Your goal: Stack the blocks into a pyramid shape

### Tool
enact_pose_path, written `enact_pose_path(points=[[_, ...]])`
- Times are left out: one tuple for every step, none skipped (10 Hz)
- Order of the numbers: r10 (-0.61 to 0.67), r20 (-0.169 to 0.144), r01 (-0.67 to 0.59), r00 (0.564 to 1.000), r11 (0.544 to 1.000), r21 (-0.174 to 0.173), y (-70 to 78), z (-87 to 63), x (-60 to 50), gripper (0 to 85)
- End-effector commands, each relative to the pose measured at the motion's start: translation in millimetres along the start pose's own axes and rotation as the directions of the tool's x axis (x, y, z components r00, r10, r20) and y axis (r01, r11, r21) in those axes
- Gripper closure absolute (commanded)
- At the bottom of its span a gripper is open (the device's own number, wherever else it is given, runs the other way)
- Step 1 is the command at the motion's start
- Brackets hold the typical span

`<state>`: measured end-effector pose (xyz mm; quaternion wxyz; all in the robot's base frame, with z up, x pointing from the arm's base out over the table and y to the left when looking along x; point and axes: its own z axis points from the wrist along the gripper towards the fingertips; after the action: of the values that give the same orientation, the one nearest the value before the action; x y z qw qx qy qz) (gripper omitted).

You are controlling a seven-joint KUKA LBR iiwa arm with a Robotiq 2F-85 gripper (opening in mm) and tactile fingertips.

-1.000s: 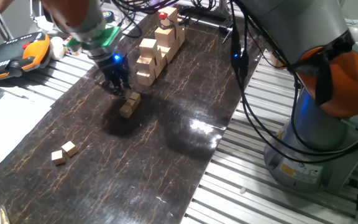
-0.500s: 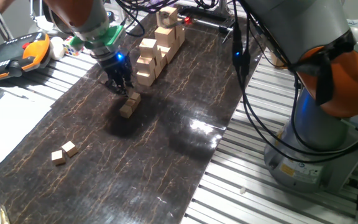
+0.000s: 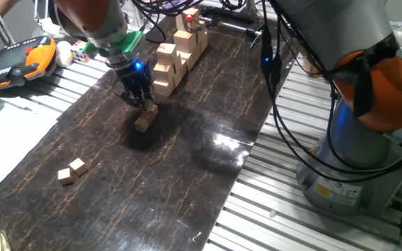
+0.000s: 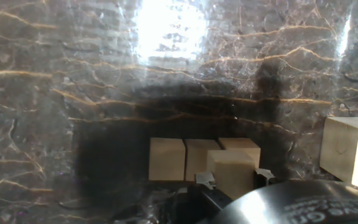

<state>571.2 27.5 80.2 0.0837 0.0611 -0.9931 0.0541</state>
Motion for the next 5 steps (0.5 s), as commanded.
enact_pose_path(points=[[0.000, 0.000, 0.000, 1.000, 1.000, 0.000, -1.0, 1.7, 0.9, 50.3], [0.000, 0.000, 0.000, 1.000, 1.000, -0.003, -2.2, 4.3, 2.2, 50.3], [0.000, 0.000, 0.000, 1.000, 1.000, -0.004, -2.4, 6.1, 2.7, 50.3], [0.000, 0.000, 0.000, 1.000, 1.000, -0.004, -2.2, 6.5, 2.5, 50.3], [0.000, 0.002, 0.000, 1.000, 1.000, -0.004, -2.2, 6.7, 2.3, 50.3]])
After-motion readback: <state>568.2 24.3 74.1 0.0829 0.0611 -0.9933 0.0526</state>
